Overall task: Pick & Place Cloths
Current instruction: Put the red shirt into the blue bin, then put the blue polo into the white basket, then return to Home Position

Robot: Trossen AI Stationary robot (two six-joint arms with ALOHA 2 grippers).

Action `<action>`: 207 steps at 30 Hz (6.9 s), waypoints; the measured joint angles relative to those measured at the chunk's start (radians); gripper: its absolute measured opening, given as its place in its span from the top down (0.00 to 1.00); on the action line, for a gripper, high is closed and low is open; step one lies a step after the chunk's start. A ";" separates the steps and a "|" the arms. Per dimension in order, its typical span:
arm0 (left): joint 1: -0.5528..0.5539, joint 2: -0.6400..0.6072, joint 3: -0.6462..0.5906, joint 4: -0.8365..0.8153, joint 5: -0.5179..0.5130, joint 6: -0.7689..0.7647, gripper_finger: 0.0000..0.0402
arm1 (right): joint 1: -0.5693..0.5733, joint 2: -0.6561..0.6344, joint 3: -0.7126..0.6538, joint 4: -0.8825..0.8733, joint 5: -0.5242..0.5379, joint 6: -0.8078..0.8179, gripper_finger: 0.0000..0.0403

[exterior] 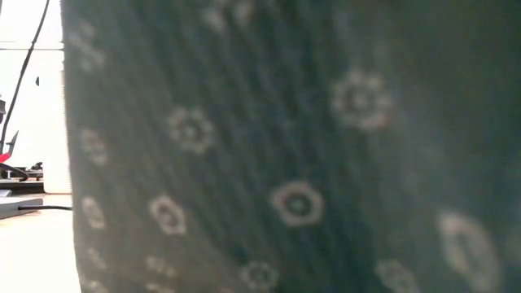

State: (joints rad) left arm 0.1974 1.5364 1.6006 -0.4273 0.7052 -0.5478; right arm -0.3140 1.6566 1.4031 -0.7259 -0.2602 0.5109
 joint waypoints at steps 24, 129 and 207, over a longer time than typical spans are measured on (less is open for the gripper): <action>-0.062 0.120 -0.268 0.238 -0.025 0.113 0.72 | -0.057 -0.415 0.066 -0.118 0.271 0.001 0.37; -0.151 -0.135 0.750 -0.118 -1.758 1.284 0.98 | -0.057 -0.507 -0.031 -0.138 0.392 -0.118 0.82; -0.066 -0.519 -0.307 0.000 -0.678 0.310 0.95 | -0.055 -0.946 -0.337 0.192 0.297 -0.266 0.98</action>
State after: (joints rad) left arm 0.1315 1.0175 1.2941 -0.4274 0.0267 -0.2375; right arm -0.3695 0.7108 1.0660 -0.5341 0.0368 0.2453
